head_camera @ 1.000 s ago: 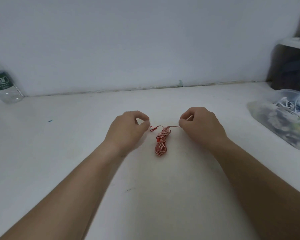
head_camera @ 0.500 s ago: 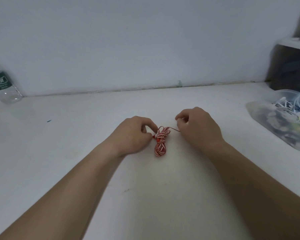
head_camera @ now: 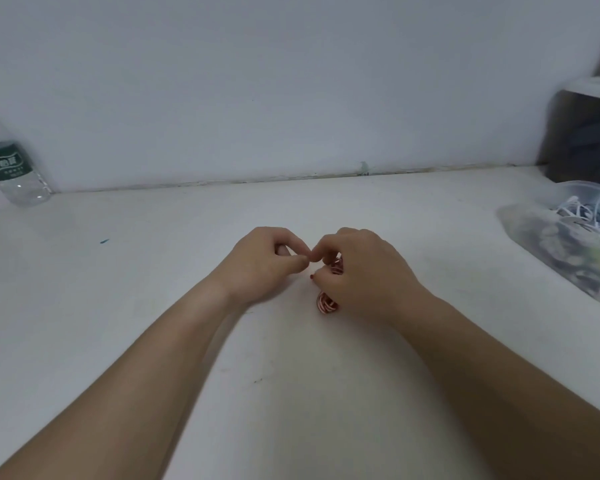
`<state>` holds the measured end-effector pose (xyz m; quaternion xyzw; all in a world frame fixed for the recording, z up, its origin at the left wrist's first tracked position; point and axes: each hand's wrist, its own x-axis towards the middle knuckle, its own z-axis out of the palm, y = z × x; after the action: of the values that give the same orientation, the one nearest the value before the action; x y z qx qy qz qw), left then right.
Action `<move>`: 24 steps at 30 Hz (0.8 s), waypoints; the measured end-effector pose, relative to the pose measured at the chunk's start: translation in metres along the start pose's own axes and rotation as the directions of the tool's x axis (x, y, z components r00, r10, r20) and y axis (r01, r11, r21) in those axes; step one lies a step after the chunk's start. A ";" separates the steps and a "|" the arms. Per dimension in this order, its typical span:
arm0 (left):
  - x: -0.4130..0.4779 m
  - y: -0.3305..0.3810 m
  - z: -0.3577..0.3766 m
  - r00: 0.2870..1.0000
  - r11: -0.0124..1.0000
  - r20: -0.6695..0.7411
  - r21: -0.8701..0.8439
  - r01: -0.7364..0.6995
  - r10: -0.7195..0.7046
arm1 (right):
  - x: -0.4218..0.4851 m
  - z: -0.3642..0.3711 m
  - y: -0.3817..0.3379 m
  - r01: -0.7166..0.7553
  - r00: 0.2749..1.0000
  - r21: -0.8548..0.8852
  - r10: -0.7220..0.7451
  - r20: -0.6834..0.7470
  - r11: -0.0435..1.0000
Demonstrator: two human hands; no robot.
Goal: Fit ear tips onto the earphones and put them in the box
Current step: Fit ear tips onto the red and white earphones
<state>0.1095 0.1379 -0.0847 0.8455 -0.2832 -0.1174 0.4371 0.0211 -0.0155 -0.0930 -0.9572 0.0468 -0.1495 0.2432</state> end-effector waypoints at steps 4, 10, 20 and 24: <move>0.000 0.004 -0.002 0.981 0.932 -0.048 -0.325 0.161 -0.186 | 0.000 0.003 -0.011 -0.013 1.000 -0.154 0.016 0.023 0.988; 0.001 0.007 -0.011 0.905 0.296 0.225 -0.893 0.340 -0.361 | 0.001 0.007 -0.017 0.010 1.000 -0.253 -0.008 0.009 0.967; 0.001 0.004 -0.006 0.955 0.422 0.060 -0.888 0.184 -0.291 | 0.003 0.019 -0.007 -0.074 0.976 0.447 0.158 -0.153 0.891; 0.000 0.005 -0.004 0.953 0.418 -0.004 -0.899 0.130 -0.304 | 0.004 0.016 -0.008 -0.072 0.977 0.569 0.173 -0.125 0.819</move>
<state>0.1095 0.1385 -0.0784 0.5258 -0.0301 -0.2331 0.8175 0.0302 -0.0017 -0.1011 -0.8219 0.0830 -0.2221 0.5180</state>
